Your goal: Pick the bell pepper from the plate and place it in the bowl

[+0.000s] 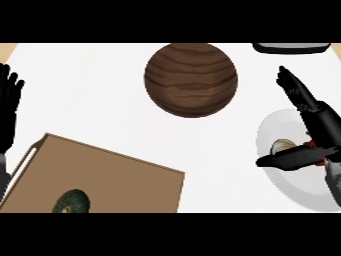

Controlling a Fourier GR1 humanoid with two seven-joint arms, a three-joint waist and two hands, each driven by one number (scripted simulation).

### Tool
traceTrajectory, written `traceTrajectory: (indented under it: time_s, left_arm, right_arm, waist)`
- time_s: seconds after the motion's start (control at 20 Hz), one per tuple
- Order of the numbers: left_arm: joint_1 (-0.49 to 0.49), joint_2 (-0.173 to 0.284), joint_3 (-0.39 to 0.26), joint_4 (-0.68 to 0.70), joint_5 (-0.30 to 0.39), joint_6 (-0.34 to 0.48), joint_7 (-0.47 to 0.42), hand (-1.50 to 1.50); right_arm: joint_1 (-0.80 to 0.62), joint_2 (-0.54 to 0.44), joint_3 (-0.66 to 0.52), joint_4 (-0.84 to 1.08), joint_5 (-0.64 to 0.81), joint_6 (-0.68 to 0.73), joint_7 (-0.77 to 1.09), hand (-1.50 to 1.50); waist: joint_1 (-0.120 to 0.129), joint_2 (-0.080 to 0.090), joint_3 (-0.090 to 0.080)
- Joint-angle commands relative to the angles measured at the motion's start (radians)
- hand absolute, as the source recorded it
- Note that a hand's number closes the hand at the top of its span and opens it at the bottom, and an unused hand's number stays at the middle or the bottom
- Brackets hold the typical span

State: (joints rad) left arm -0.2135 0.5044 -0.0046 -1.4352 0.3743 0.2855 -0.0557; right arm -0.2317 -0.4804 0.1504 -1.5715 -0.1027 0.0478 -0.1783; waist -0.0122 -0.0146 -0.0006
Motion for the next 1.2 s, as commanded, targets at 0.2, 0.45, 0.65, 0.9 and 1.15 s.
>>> traceTrajectory:
  time_s: [0.2,0.45,0.65,0.9,1.15]
  left_arm:
    - [-0.032,0.017,0.034,0.005,0.001,-0.077,-0.034,0.00]
    - [-0.006,-0.001,0.029,-0.007,-0.009,-0.076,-0.047,0.00]
    - [0.013,0.010,0.043,-0.030,-0.007,-0.093,-0.049,0.00]
    - [0.027,0.004,0.035,-0.065,-0.004,-0.091,-0.025,0.00]
    - [0.012,0.034,0.069,-0.070,0.006,-0.112,0.000,0.00]
  right_arm:
    - [0.350,-0.083,0.003,-0.320,0.156,-0.051,-0.199,-1.50]
    - [0.427,-0.234,-0.118,-0.455,0.248,-0.057,-0.082,-1.50]
    - [0.452,-0.373,-0.288,-0.522,0.180,0.041,0.084,-1.50]
    - [0.482,-0.591,-0.369,-0.527,0.171,0.246,0.228,-1.50]
    - [0.502,-0.689,-0.400,-0.538,0.115,0.429,0.287,-1.50]
  waist:
    - [-0.014,0.010,0.000]
    - [-0.025,0.008,-0.001]
    - [-0.020,0.008,-0.002]
    - [-0.012,0.006,-0.002]
    - [0.000,0.011,-0.001]
